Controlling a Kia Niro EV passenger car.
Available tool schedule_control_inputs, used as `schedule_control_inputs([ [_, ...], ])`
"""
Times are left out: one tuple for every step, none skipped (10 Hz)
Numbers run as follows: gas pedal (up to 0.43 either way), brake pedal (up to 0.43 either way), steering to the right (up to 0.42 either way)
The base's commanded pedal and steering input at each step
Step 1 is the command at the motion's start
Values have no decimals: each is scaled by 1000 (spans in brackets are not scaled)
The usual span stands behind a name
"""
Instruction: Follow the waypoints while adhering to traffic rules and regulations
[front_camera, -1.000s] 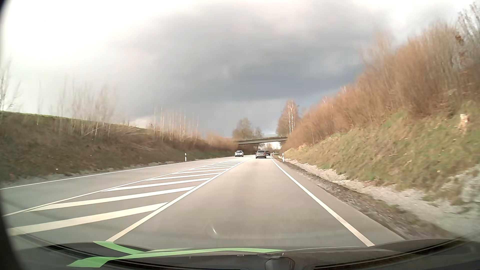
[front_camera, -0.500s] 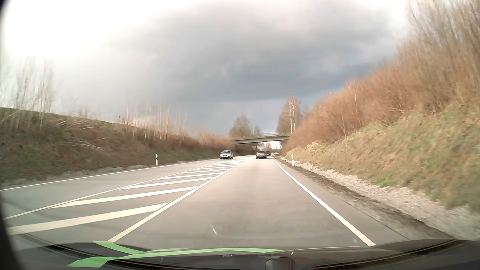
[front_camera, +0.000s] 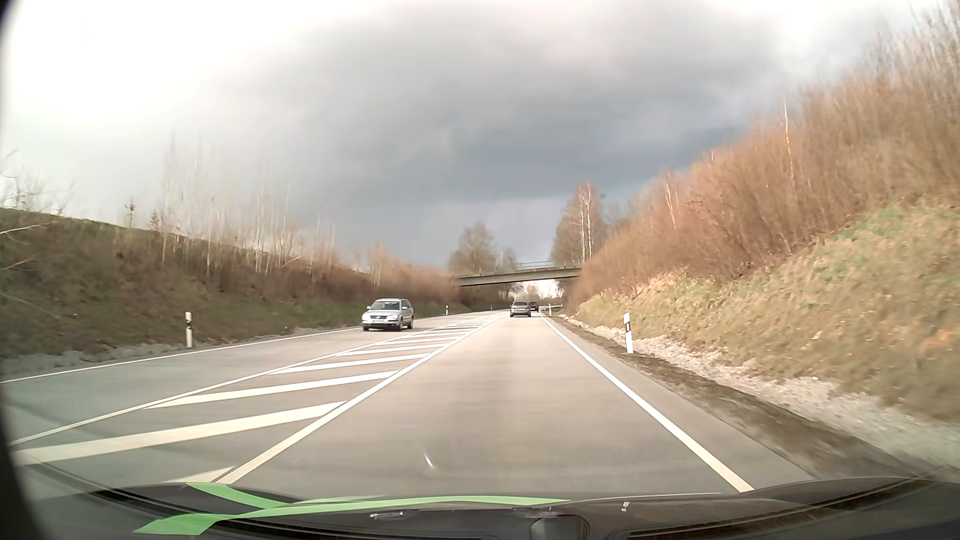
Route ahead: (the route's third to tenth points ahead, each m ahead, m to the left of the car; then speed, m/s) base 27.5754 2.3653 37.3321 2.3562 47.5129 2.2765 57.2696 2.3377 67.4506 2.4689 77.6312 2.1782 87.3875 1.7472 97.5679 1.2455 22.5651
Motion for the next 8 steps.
schedule_control_inputs([
  [138,0,1],
  [138,0,1],
  [138,0,1],
  [138,0,1],
  [150,0,1],
  [150,0,1],
  [150,0,1],
  [150,0,3],
])
